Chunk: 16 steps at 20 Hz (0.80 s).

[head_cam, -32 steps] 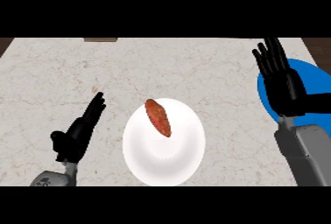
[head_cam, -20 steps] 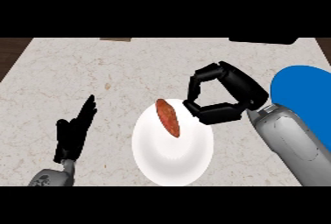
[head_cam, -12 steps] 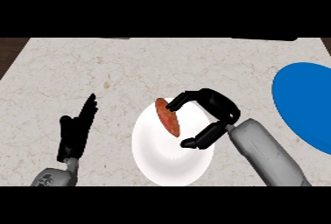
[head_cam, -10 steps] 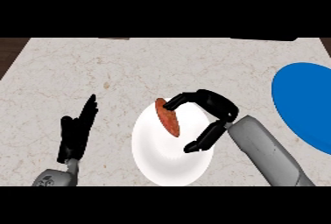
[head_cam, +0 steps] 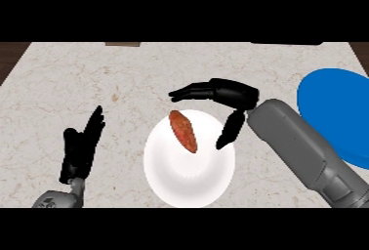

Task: Pick the sweet potato from the plate and place it in the plate

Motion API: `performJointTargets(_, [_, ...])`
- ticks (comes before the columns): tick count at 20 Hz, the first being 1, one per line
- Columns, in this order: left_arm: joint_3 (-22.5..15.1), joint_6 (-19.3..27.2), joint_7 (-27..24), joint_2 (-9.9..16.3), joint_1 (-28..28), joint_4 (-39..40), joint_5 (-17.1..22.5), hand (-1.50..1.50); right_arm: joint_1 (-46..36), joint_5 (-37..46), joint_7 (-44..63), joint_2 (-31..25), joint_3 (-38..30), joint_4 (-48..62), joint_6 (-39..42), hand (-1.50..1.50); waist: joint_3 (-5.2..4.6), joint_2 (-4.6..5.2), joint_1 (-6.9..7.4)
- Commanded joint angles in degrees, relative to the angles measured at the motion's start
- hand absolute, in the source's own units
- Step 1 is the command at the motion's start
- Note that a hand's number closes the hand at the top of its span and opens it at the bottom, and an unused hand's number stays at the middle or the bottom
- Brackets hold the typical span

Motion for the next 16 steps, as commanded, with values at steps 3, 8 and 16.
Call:
performJointTargets(3, [1.2, -0.4, -0.8, 0.8, 1.9, 0.2, -0.3, 0.00, -7.6, 8.6, 5.1, 1.5, 4.5, 2.9, 3.1, -1.50, -0.08, -0.33, -1.06])
performJointTargets(8, [0.5, 0.4, -0.1, -1.5, 1.0, 0.4, -0.8, 0.00, -9.6, 13.2, 10.1, 4.7, 8.3, 3.3, 8.4, -1.50, -0.07, -0.45, -1.60])
performJointTargets(16, [2.2, -1.0, 0.7, -0.8, 2.3, -2.6, -1.4, 0.00, -11.5, 20.9, 6.0, 7.2, 5.3, 12.4, 9.0, -1.50, -0.04, -0.38, -1.55])
